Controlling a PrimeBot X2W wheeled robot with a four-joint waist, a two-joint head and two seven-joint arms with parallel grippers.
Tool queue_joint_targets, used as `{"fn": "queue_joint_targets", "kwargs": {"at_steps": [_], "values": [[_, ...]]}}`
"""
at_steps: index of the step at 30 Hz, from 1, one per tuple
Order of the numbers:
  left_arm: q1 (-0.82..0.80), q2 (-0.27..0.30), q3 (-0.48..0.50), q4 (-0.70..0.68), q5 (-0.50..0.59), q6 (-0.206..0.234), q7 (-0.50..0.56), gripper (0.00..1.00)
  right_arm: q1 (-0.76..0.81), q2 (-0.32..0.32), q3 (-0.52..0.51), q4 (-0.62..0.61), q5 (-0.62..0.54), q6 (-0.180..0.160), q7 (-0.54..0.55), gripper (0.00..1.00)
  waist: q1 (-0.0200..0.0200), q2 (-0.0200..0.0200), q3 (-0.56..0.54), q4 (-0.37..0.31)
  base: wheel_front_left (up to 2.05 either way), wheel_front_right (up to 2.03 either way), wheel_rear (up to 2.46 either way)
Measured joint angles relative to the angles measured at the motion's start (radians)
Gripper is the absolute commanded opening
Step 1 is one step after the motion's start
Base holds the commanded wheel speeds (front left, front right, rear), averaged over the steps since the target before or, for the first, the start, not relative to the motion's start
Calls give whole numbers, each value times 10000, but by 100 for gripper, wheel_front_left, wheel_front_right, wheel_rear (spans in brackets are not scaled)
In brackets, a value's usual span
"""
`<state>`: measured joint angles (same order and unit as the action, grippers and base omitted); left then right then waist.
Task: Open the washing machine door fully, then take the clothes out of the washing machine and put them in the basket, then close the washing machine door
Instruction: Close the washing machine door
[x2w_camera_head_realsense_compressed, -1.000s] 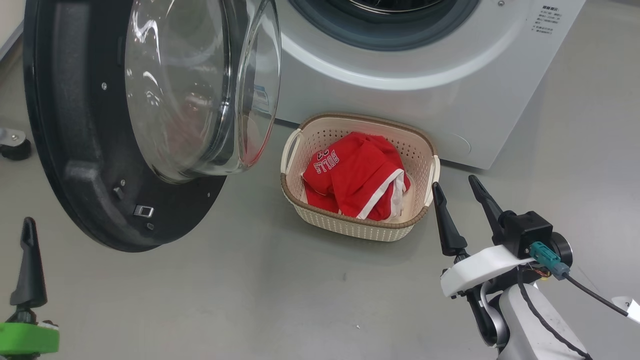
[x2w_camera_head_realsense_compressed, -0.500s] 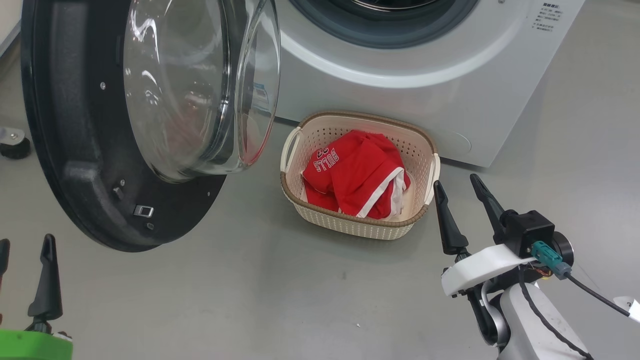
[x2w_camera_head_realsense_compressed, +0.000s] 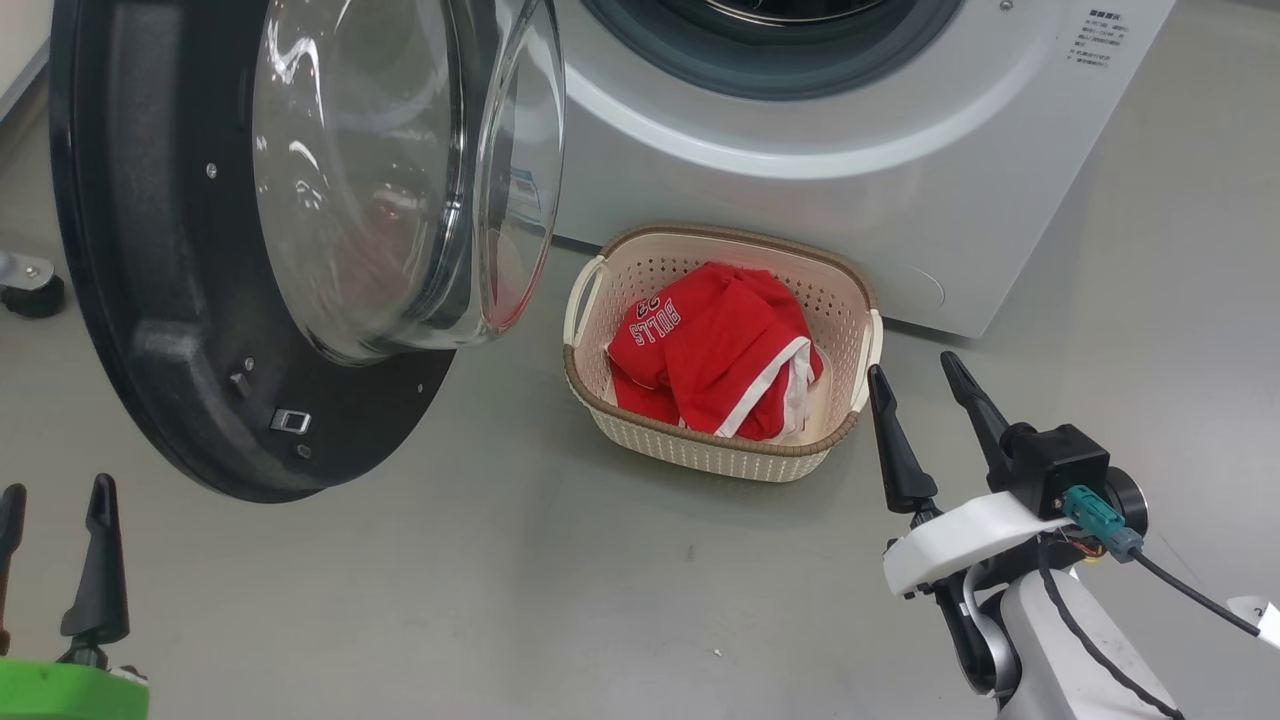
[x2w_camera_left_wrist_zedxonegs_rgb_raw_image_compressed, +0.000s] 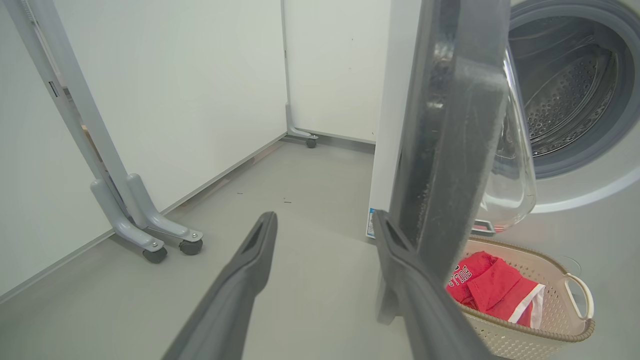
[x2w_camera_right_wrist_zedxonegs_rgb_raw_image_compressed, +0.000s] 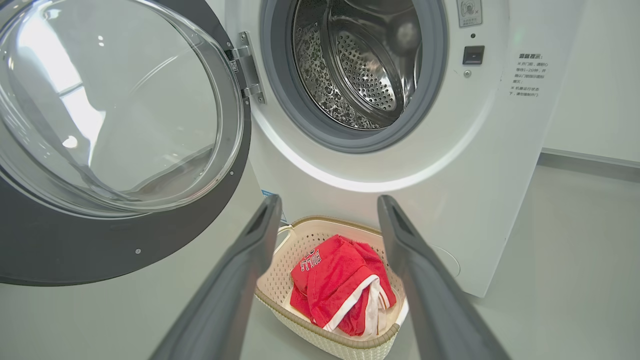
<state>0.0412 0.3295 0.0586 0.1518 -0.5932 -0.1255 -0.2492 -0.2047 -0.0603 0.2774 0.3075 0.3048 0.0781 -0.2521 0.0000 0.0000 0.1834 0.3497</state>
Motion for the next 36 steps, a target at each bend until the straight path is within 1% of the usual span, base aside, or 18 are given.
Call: {"fn": "queue_joint_targets", "kwargs": {"at_steps": [16,17,18,19,29,36], "values": [[-73,-31,125,-153,52,0,-27,100,81,6,-10,-56,0,0,0,100,0,0,7,19,0,0,0],[-81,-31,125,-163,52,0,-27,98,82,6,-10,-56,0,0,0,100,0,0,10,21,0,0,0],[-90,-31,121,-174,52,0,-27,43,82,8,-8,-56,0,0,0,100,0,0,13,22,0,0,0],[-100,-31,117,-192,52,0,-27,0,83,8,-8,-56,0,0,0,100,0,0,16,23,0,0,0],[-112,-12,153,-336,142,0,-27,0,83,8,-10,-56,0,0,0,100,0,0,63,22,0,0,0],[-221,209,226,-635,234,0,-27,0,83,10,-6,-56,0,0,0,100,0,0,91,34,0,0,0]]}}
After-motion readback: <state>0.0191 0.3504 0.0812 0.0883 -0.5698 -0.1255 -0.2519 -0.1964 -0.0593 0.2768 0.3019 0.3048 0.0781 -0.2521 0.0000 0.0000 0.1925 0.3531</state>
